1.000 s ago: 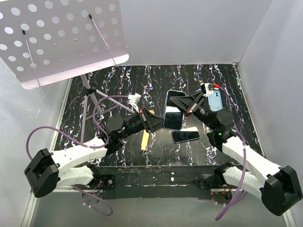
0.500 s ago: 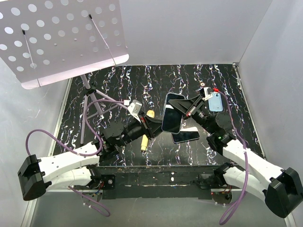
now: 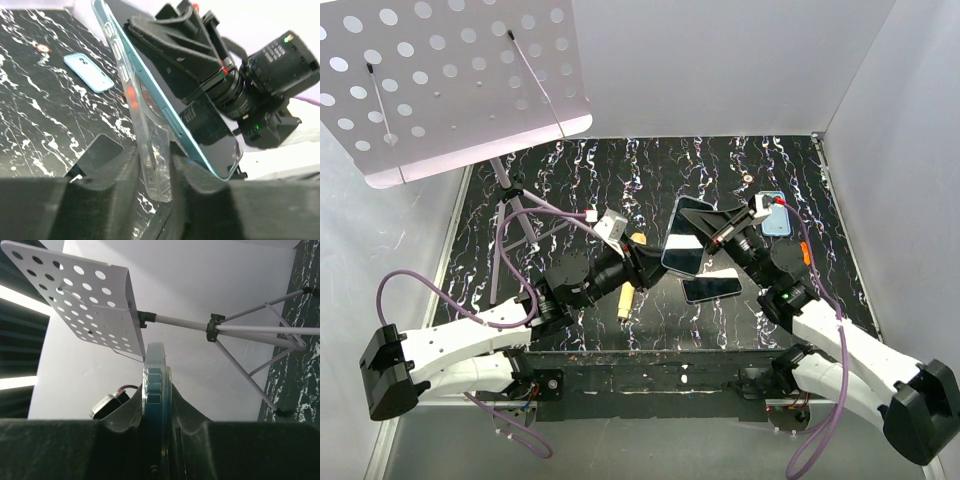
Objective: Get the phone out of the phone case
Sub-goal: Remove the phone case from the phone.
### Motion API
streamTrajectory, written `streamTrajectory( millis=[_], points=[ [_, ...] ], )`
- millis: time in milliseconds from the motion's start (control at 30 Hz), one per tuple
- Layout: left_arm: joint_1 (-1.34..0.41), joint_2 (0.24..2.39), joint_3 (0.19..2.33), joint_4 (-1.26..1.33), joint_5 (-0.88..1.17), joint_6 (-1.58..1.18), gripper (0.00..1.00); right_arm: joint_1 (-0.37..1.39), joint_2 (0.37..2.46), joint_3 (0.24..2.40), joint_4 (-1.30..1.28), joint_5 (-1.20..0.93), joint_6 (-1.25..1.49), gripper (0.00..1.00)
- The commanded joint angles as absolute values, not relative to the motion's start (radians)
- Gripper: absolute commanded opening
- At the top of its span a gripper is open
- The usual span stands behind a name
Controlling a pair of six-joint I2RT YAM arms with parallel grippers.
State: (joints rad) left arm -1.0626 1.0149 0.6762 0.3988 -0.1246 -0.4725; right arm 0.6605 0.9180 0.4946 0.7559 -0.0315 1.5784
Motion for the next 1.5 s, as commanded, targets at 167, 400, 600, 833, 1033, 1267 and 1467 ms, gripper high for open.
streamTrajectory(
  millis=[167, 400, 600, 833, 1033, 1267, 1467],
  points=[
    [-1.009, 0.870, 0.658, 0.078, 0.112, -0.636, 0.68, 0.555, 0.678, 0.548, 0.550, -0.262, 1.370, 0.01],
    [-1.003, 0.690, 0.719, 0.015, 0.366, -0.681, 0.73, 0.534, 0.586, 0.597, 0.319, -0.190, 1.213, 0.01],
    [-1.003, 0.830, 0.681, 0.367, 0.583, -1.021, 0.64, 0.532, 0.589, 0.594, 0.337, -0.173, 1.233, 0.01],
    [-1.015, 0.979, 0.607, 0.680, 0.561, -1.233, 0.54, 0.534, 0.591, 0.581, 0.368, -0.170, 1.282, 0.01],
    [-1.022, 0.976, 0.586, 0.631, 0.500, -1.230, 0.56, 0.534, 0.594, 0.578, 0.388, -0.183, 1.299, 0.01],
    [-1.022, 0.992, 0.561, 0.657, 0.408, -1.250, 0.54, 0.534, 0.586, 0.571, 0.394, -0.186, 1.302, 0.01],
    [-1.022, 0.991, 0.569, 0.641, 0.345, -1.236, 0.54, 0.534, 0.592, 0.572, 0.402, -0.210, 1.312, 0.01]
  ],
)
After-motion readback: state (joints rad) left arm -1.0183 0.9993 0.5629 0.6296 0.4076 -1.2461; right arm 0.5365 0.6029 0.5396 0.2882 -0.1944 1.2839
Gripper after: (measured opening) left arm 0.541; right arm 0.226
